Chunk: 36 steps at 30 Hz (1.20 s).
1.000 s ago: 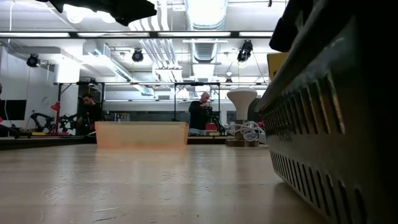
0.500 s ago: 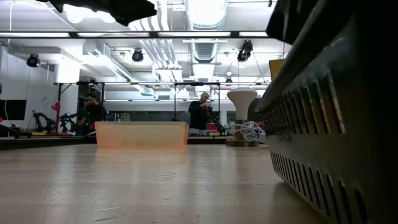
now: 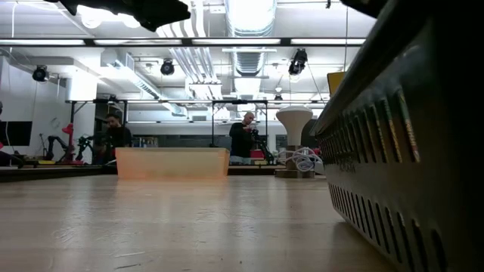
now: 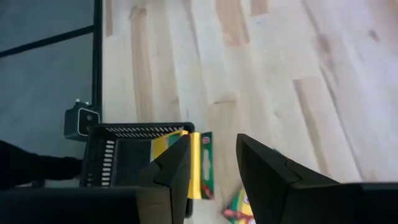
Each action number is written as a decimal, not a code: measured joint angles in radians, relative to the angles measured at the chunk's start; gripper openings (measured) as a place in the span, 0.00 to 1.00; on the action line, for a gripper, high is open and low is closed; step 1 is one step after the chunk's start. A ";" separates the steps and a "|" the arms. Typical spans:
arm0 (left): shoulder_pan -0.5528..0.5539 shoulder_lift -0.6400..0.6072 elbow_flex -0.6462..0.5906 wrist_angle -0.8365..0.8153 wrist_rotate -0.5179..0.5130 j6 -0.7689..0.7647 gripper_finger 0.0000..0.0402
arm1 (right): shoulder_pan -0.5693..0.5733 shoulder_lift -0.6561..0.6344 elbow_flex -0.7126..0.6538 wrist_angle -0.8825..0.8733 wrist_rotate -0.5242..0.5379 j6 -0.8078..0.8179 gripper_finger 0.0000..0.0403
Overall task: Pick & Place School Supplies
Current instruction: Put the crayon box into the right black bin
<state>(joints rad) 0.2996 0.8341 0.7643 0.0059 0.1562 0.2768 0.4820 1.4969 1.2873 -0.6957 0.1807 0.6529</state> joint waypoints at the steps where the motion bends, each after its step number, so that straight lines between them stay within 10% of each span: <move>1: 0.000 0.000 0.000 0.000 0.000 0.000 0.47 | 0.002 -0.013 0.000 -0.016 0.009 0.006 0.31; 11: 0.000 0.000 0.000 0.000 0.000 0.000 0.47 | 0.011 -0.067 0.000 -0.254 0.124 0.385 0.31; 23: 0.000 0.000 0.000 0.000 0.000 0.000 0.47 | -0.001 -0.075 -0.011 -0.442 0.145 0.431 0.35; 36: 0.000 0.000 0.000 0.000 0.000 0.000 0.47 | -0.135 -0.229 -0.218 -0.265 0.065 -0.170 0.36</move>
<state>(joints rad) 0.2996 0.8339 0.7643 0.0055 0.1562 0.2768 0.3466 1.2683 1.0696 -0.9608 0.2461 0.4833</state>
